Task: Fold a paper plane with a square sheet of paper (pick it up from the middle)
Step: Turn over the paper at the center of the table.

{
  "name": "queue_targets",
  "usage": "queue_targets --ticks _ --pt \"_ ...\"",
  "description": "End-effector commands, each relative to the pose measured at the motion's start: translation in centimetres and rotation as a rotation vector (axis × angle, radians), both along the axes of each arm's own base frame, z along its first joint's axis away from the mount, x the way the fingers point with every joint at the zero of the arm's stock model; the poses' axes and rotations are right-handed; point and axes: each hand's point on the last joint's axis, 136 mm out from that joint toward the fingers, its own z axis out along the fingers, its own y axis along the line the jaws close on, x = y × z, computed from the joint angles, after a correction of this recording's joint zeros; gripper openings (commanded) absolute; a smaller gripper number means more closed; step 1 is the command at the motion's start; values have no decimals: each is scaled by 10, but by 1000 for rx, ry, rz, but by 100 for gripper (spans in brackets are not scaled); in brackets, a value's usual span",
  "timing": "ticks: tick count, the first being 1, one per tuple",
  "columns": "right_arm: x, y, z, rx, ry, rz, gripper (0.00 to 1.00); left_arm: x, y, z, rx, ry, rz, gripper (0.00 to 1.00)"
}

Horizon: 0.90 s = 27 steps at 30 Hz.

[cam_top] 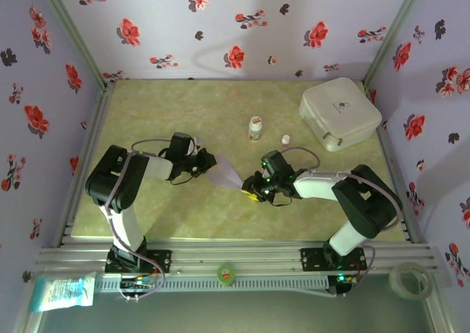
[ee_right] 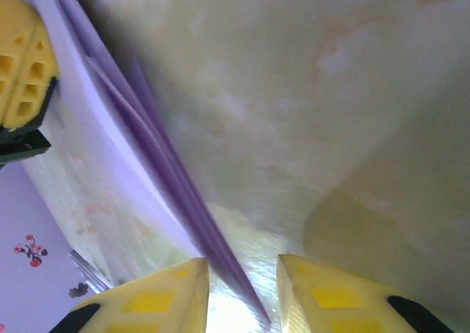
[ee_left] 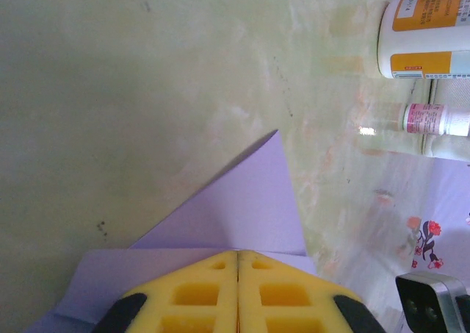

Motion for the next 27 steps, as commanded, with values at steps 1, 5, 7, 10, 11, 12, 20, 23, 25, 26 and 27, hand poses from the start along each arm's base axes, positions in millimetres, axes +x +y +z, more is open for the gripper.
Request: queue_targets --ticks 1,5,7,10,11,12,20,23,25,26,27 --pt "6 4 4 32 -7 -15 30 -14 13 -32 67 112 22 7" --pt "3 -4 0 5 -6 -24 30 -14 14 -32 66 109 23 7" --pt "3 -3 0 15 -12 -22 31 -14 14 -32 67 109 23 7" --pt "8 0 3 31 -32 -22 31 -14 13 -32 66 110 22 7" --pt "9 1 4 36 -39 -24 31 -13 13 -31 65 108 22 7" --pt "11 1 4 35 -46 -28 31 -13 13 -31 65 108 23 7" --pt "19 -3 7 51 -86 -24 31 -14 13 -30 65 107 18 8" --pt "21 -1 12 76 -106 -14 31 -14 13 -29 65 107 20 8" --pt "20 3 16 105 -110 0 31 -13 13 -29 64 106 18 8" --pt "20 4 16 108 -110 3 31 -13 12 -28 62 104 16 8" --pt "20 4 16 109 -111 5 31 -13 12 -28 64 106 18 8"
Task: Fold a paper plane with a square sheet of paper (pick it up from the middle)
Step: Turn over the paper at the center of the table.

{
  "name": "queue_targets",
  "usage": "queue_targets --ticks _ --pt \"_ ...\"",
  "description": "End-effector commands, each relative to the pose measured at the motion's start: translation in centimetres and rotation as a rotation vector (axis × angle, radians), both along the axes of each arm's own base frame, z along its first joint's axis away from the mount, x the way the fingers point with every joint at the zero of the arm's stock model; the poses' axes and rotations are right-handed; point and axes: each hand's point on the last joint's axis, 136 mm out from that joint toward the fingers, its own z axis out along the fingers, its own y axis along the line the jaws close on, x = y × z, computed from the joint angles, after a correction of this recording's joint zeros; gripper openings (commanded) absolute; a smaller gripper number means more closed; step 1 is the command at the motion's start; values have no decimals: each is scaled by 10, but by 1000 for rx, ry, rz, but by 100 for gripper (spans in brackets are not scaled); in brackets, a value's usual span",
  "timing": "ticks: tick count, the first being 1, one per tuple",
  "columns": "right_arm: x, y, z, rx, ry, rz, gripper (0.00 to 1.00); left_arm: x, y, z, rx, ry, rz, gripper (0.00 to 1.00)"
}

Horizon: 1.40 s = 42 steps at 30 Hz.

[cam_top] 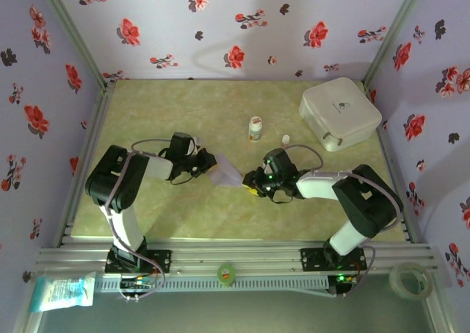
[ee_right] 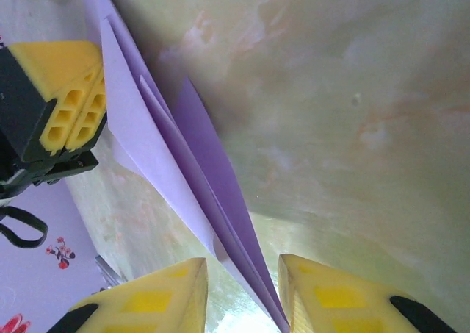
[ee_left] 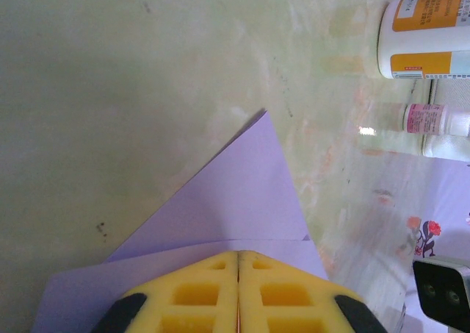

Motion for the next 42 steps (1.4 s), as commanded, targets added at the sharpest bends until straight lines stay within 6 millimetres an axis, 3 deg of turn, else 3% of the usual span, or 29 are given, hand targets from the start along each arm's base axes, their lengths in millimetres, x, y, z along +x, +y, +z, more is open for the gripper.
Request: queue_targets --ticks 1,9,18,28,42 --pt "2 4 6 39 -42 29 31 -12 12 -28 64 104 17 9" --pt "0 -3 3 7 -72 65 34 -10 11 -26 63 100 14 9" --pt "9 -1 13 15 -161 108 36 -9 11 -24 66 98 11 9" --pt "18 -7 10 18 -189 71 36 -9 10 -24 69 100 8 9" --pt "27 -9 9 67 -207 15 31 -9 10 -23 73 101 7 9"
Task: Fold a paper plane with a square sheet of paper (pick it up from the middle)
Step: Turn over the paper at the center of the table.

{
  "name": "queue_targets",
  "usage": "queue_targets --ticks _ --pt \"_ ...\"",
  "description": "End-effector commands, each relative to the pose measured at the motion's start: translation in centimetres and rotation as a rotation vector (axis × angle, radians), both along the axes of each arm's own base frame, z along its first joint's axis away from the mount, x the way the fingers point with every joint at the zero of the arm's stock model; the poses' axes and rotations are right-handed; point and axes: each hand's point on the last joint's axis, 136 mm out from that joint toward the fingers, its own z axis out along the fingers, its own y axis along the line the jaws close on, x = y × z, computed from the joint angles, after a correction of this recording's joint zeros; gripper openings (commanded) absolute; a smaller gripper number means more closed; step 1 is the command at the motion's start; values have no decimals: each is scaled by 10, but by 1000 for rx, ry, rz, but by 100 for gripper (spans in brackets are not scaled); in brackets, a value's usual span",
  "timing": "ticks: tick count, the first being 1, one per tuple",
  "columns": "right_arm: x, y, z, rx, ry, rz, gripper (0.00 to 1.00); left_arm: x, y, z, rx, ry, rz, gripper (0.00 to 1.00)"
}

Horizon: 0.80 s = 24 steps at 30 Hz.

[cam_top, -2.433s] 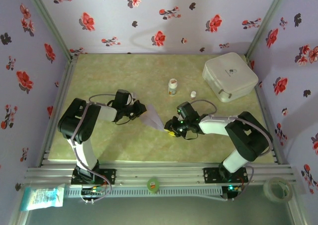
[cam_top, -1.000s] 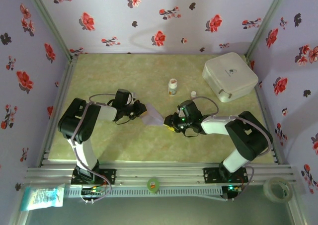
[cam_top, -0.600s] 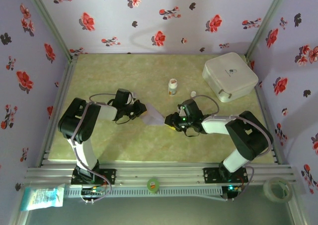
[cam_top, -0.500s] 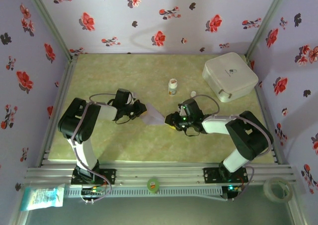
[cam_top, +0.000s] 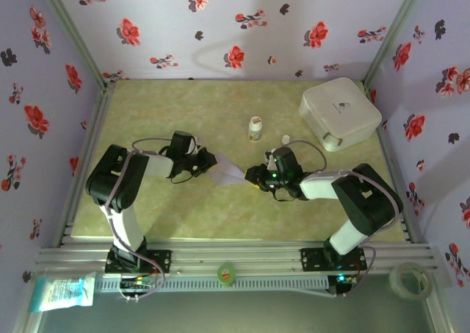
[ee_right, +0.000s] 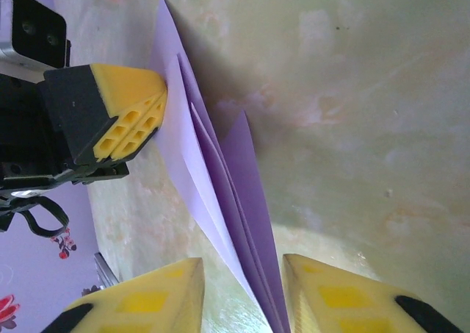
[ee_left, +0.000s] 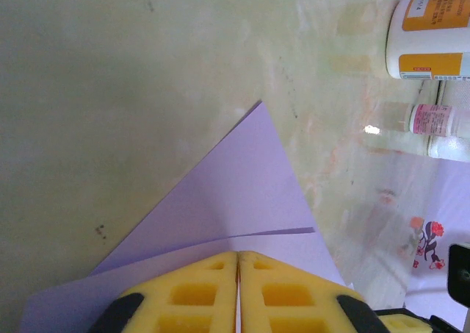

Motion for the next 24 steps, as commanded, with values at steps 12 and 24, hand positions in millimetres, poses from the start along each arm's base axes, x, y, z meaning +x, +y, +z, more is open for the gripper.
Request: queue_targets --ticks 12,24 --pt "4 -9 0 7 -24 -31 9 0 5 1 28 13 -6 16" --pt "2 -28 52 -151 -251 48 4 4 15 117 29 -257 -1 37"
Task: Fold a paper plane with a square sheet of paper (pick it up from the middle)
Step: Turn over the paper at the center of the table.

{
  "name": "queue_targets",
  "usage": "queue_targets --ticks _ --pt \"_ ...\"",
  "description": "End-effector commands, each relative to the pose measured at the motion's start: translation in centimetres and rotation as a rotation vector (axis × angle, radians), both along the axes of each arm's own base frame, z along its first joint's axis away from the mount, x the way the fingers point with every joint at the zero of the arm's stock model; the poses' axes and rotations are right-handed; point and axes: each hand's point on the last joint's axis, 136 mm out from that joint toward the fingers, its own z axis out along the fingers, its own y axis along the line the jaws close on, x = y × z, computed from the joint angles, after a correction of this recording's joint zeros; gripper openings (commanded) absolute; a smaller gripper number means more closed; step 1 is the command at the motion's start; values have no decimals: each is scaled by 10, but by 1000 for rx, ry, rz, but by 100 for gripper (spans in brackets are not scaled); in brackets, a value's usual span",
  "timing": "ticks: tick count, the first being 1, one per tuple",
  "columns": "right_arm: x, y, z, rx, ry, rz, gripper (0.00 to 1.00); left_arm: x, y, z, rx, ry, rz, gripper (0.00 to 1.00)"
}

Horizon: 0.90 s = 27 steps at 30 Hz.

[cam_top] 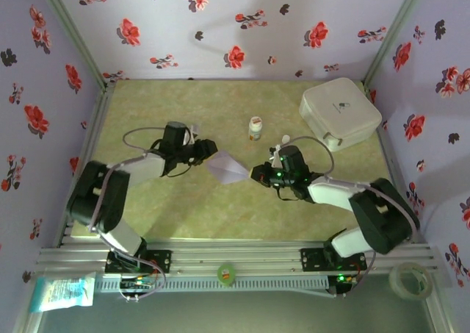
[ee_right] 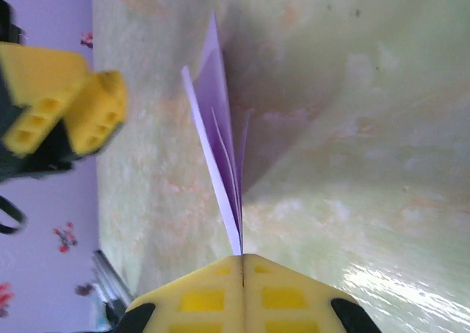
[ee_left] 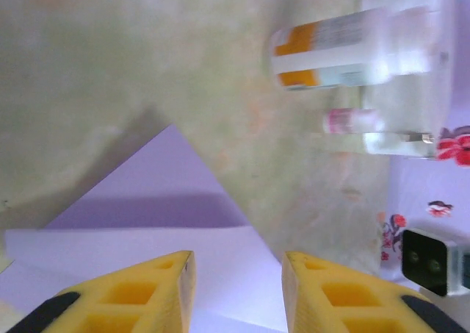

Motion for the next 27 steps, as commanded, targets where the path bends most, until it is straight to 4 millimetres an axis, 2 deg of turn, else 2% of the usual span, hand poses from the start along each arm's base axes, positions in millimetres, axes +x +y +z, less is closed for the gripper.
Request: queue_targets --ticks 1,4,8,11,16,18,22,24,27 --pt "4 -19 20 -177 -144 35 4 -3 20 33 90 -103 28 38" --pt "1 -29 46 -337 -285 87 3 -14 41 45 149 -148 87 39" --pt "-4 -34 79 -583 -492 165 2 -32 63 50 172 -173 160 41" --pt "-9 -31 93 -756 -600 254 2 -45 77 52 179 -186 206 42" --pt "4 -44 111 -1104 -722 247 0 -64 103 52 212 -197 289 44" --pt "7 -45 115 -1204 -765 250 1 -70 111 53 221 -205 315 45" --pt "7 -31 117 -1368 -872 302 0 -79 125 52 233 -207 353 46" --pt "2 -17 109 -1423 -908 370 0 -81 129 52 232 -211 369 47" --pt "-8 2 85 -1495 -926 496 0 -83 133 51 228 -208 385 47"
